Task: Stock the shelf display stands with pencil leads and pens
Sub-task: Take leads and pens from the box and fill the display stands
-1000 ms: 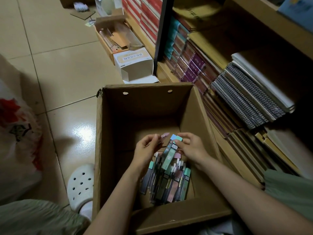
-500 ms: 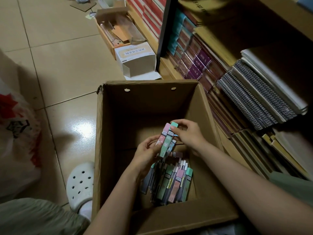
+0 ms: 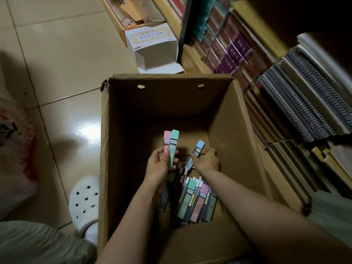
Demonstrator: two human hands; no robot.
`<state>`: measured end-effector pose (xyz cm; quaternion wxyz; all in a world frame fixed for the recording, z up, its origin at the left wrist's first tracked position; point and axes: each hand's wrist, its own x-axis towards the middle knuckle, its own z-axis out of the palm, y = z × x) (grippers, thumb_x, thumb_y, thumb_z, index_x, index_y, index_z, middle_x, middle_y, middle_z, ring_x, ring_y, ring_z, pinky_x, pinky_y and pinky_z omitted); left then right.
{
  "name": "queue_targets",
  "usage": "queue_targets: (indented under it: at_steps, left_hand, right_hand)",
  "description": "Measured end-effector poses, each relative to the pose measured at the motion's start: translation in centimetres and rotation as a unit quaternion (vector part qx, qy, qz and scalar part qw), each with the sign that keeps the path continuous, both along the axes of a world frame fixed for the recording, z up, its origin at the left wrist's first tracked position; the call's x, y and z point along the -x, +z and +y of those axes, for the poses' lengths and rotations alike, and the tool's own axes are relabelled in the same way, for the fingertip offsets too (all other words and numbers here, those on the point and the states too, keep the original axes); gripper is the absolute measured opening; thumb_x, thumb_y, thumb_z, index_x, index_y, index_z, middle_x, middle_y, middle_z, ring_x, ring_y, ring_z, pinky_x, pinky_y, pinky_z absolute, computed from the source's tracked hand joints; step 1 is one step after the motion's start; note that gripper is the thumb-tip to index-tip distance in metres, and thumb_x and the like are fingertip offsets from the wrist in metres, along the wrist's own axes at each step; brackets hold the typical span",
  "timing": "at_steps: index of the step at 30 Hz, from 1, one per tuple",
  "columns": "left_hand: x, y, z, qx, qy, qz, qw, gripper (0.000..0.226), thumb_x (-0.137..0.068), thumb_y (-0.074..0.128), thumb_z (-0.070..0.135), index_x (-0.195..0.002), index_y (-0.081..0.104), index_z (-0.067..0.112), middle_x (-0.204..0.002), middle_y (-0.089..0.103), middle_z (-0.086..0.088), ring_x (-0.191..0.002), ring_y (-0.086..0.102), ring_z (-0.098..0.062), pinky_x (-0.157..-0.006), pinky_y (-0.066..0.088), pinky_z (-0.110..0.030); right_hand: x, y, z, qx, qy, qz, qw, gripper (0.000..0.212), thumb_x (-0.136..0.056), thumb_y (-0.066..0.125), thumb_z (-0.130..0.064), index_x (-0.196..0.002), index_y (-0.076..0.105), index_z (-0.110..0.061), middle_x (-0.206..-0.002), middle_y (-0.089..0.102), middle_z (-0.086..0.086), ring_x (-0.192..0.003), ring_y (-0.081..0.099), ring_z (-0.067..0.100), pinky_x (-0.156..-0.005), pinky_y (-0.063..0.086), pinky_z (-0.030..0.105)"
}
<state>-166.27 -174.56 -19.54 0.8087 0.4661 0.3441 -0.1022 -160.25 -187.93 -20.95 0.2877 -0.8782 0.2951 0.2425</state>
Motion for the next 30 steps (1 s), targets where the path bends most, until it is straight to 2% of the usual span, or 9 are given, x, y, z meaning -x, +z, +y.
queue_targets:
  at_steps: [6,8,11,13,16,20,24,28,30]
  left_hand:
    - [-0.4,0.3,-0.2,0.026,0.012,-0.017,0.999,0.029,-0.102,0.046,0.026,-0.125,0.054,0.011,-0.095,0.068,-0.003,-0.066,0.057,-0.008,-0.053,0.044,-0.021]
    - [-0.5,0.8,-0.5,0.024,-0.004,-0.024,0.999,0.029,-0.102,0.044,0.028,-0.120,0.058,0.010,-0.087,0.068,-0.001,-0.063,0.054,-0.008,-0.052,0.043,-0.020]
    - [-0.8,2.4,-0.8,0.000,-0.042,-0.047,0.998,0.028,-0.102,0.044,0.030,-0.107,0.061,0.009,-0.074,0.063,0.000,-0.056,0.053,-0.007,-0.049,0.043,-0.020]
    - [-1.5,4.0,-0.8,-0.029,-0.063,-0.043,0.997,0.021,-0.100,0.047,0.030,-0.108,0.060,0.015,-0.085,0.069,-0.002,-0.065,0.066,-0.011,-0.056,0.053,-0.026]
    - [-3.0,7.1,-0.9,-0.106,-0.114,-0.056,0.986,0.027,-0.099,0.050,0.032,-0.121,0.057,0.019,-0.107,0.068,-0.003,-0.087,0.068,-0.012,-0.067,0.056,-0.026]
    - [-4.9,13.1,-1.2,-0.113,-0.200,-0.122,0.966,0.035,-0.093,0.060,0.032,-0.123,0.055,0.017,-0.115,0.064,-0.007,-0.100,0.066,-0.020,-0.075,0.059,-0.034]
    - [-6.5,19.2,-1.7,-0.074,-0.319,-0.137,0.935,0.031,-0.089,0.066,0.019,-0.118,0.059,0.018,-0.118,0.065,-0.011,-0.107,0.065,-0.026,-0.088,0.056,-0.043]
    - [-7.3,24.2,-3.7,-0.019,-0.364,-0.186,0.912,0.044,-0.075,0.071,0.021,-0.119,0.064,0.021,-0.116,0.069,-0.008,-0.109,0.066,-0.026,-0.091,0.054,-0.045]
    - [-7.5,26.4,-5.1,0.029,-0.366,-0.209,0.907,0.040,-0.074,0.071,0.019,-0.114,0.067,0.019,-0.115,0.070,-0.010,-0.107,0.067,-0.027,-0.088,0.055,-0.044]
  right_hand:
    - [-0.9,-1.6,0.5,-0.062,-0.049,-0.022,0.997,0.054,-0.087,0.071,-0.019,-0.132,0.043,-0.012,-0.123,0.062,0.013,-0.110,0.061,0.032,-0.089,0.051,0.036]
    - [-0.7,-1.4,0.2,-0.097,-0.027,-0.041,0.994,0.047,-0.088,0.069,-0.016,-0.130,0.049,-0.011,-0.101,0.068,0.009,-0.098,0.063,0.026,-0.086,0.049,0.034]
    - [-0.1,0.6,0.1,-0.148,0.015,-0.083,0.985,0.033,-0.089,0.067,-0.014,-0.120,0.057,-0.008,-0.068,0.057,-0.005,-0.070,0.058,0.017,-0.071,0.048,0.030]
    - [-0.2,3.2,0.0,-0.185,0.022,-0.121,0.975,0.023,-0.091,0.065,-0.013,-0.113,0.059,-0.009,-0.070,0.059,-0.006,-0.064,0.060,0.012,-0.064,0.051,0.028]
    - [-0.7,8.3,-0.7,-0.225,0.058,-0.176,0.957,0.012,-0.092,0.063,-0.013,-0.099,0.055,-0.019,-0.086,0.066,-0.003,-0.086,0.069,0.020,-0.075,0.058,0.037]
    - [-1.2,16.0,-2.7,-0.212,0.107,-0.252,0.938,0.027,-0.093,0.062,-0.010,-0.110,0.045,-0.022,-0.098,0.063,-0.003,-0.097,0.067,0.018,-0.068,0.053,0.022]
    - [-0.7,24.2,-6.0,-0.208,0.137,-0.331,0.910,0.070,-0.088,0.066,-0.004,-0.140,0.026,-0.030,-0.104,0.063,0.000,-0.085,0.068,0.013,-0.066,0.058,0.023]
    - [1.3,30.8,-9.4,-0.151,0.181,-0.420,0.877,0.071,-0.083,0.073,-0.011,-0.126,0.032,-0.050,-0.093,0.063,-0.005,-0.067,0.068,0.007,-0.058,0.058,0.023]
    - [2.1,33.1,-10.8,-0.125,0.170,-0.444,0.871,0.066,-0.080,0.076,-0.014,-0.117,0.032,-0.048,-0.089,0.067,-0.005,-0.064,0.069,0.006,-0.057,0.058,0.024]
